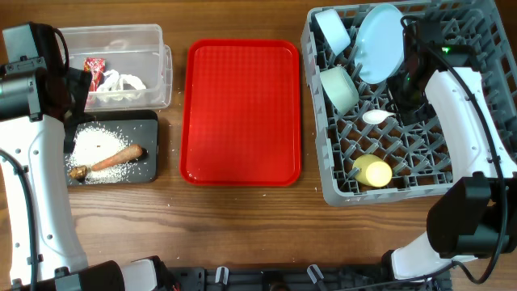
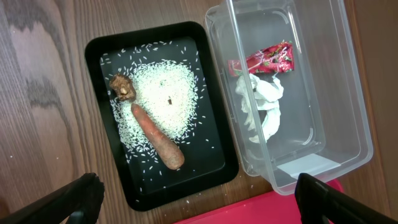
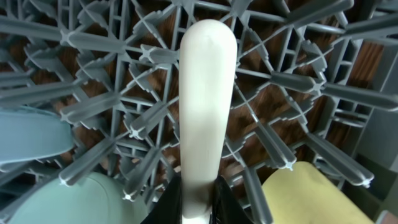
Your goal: Sort waste into correct bins and load items into the dishwasher rack
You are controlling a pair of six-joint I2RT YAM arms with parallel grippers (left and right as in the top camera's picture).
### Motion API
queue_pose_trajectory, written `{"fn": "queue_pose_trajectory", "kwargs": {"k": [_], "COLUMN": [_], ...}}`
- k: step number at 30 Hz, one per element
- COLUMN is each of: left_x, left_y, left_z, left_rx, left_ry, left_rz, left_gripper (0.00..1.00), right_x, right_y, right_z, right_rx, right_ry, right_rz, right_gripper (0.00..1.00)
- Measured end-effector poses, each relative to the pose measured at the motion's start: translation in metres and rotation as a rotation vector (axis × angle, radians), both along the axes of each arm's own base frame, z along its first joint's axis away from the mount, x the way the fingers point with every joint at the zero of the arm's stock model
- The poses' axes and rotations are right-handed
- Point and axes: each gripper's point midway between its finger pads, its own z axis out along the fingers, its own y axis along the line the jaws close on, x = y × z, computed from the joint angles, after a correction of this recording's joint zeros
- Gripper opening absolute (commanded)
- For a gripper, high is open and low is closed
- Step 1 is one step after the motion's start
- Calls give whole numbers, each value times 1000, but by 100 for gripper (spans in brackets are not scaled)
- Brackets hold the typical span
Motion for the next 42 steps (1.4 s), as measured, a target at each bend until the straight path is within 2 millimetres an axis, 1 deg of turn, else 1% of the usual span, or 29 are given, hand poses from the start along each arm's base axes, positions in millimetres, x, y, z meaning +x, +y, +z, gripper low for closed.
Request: {"fn": "queue_pose_trajectory", "kwargs": {"k": [1,2,4,5,7,9,11,13,14,15,17,19,20,21,22,24,26,28,31,34,36,40,42], "left_x": [0,0,0,0,0,0,0,0,0,0,0,0,0,0,0,0,0,0,0,0,0,0,0], "left_y": [0,0,0,0,0,0,0,0,0,0,0,0,0,0,0,0,0,0,0,0,0,0,0], "left_z": [0,0,0,0,0,0,0,0,0,0,0,0,0,0,0,0,0,0,0,0,0,0,0], "left_rx": [0,0,0,0,0,0,0,0,0,0,0,0,0,0,0,0,0,0,0,0,0,0,0], "left_ry": [0,0,0,0,0,0,0,0,0,0,0,0,0,0,0,0,0,0,0,0,0,0,0], "left_rz": [0,0,0,0,0,0,0,0,0,0,0,0,0,0,0,0,0,0,0,0,0,0,0], "left_gripper": [100,100,100,100,100,100,100,100,100,100,100,100,100,100,100,100,100,100,100,100,100,100,100], "right_x": [0,0,1,1,2,6,10,17,18,26,30,34,33,30,24,5,-17,-35,-45,-45,-44,-47,-44], "right_y": [0,0,0,0,0,-1,-1,-2,-2,-4,-7,-9,-9,-9,-9,-9,-7,-4,-1,0,1,2,2], "right_z": [0,0,0,0,0,2,7,18,20,43,72,119,145,166,191,230,260,281,291,291,287,270,268], "right_rx": [2,3,5,5,4,-2,-9,-21,-23,-47,-89,-163,-212,-252,-310,-402,-471,-510,-532,-535,-529,-498,-494], "right_ry": [-3,-4,-9,-9,-13,-24,-39,-70,-75,-137,-204,-315,-370,-416,-463,-532,-590,-644,-673,-671,-655,-587,-578], "right_rz": [-11,-18,-32,-32,-31,-6,18,45,48,97,173,298,378,435,512,614,678,713,746,763,780,805,807], "right_gripper": [12,18,43,53,64,70,70,70,70,70,72,100,100,100,100,100,100,100,100,100,100,100,100]}}
